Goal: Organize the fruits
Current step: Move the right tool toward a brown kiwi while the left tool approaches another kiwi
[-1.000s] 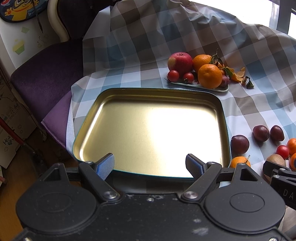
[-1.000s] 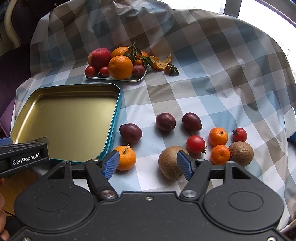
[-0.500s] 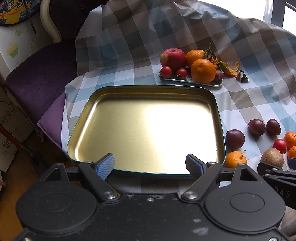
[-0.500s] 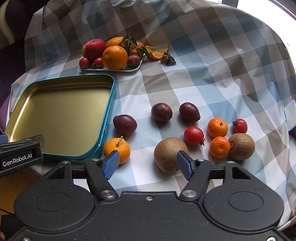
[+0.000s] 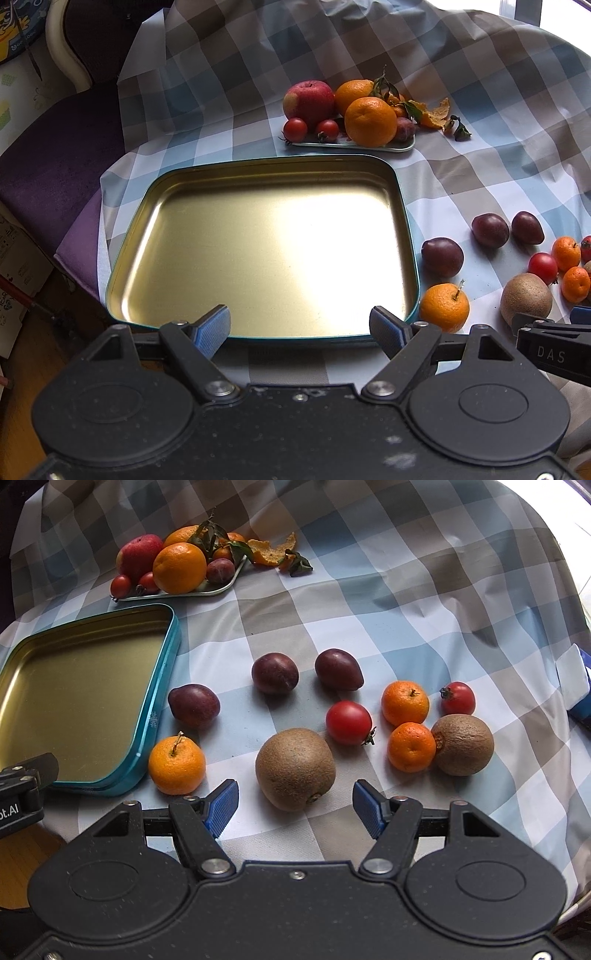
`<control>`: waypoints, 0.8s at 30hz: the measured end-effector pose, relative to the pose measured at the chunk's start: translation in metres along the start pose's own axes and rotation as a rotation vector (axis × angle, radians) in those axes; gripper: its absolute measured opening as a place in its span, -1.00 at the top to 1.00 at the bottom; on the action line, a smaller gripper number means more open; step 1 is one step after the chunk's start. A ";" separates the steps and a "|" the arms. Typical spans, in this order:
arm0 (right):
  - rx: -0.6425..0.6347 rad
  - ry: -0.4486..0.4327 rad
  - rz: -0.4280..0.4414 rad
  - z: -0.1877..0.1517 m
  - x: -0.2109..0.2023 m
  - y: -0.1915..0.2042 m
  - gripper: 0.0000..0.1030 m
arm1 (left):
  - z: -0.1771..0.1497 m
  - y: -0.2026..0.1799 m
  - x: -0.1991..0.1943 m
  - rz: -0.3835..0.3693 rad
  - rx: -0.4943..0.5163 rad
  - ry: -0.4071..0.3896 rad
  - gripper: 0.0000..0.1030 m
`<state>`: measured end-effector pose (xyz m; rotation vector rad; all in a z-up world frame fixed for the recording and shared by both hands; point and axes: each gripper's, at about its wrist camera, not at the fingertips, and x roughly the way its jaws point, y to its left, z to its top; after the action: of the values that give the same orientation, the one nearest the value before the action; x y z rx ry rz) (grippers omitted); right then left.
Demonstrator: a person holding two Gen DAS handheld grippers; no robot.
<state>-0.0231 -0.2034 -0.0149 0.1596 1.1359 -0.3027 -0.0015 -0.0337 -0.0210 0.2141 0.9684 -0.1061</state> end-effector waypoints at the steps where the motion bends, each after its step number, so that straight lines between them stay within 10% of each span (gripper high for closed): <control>1: 0.008 0.005 -0.008 0.000 0.002 -0.004 -0.34 | 0.001 -0.005 0.001 -0.006 0.010 0.003 -0.57; 13: 0.110 -0.087 0.060 -0.002 -0.017 -0.059 -0.35 | 0.012 -0.049 -0.005 -0.171 -0.005 0.029 -0.56; 24: 0.218 -0.176 -0.085 -0.002 -0.018 -0.110 -0.35 | 0.014 -0.069 -0.005 -0.215 -0.047 0.074 -0.55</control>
<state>-0.0667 -0.3039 0.0040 0.2717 0.9349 -0.5073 -0.0057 -0.1044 -0.0177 0.0706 1.0651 -0.2741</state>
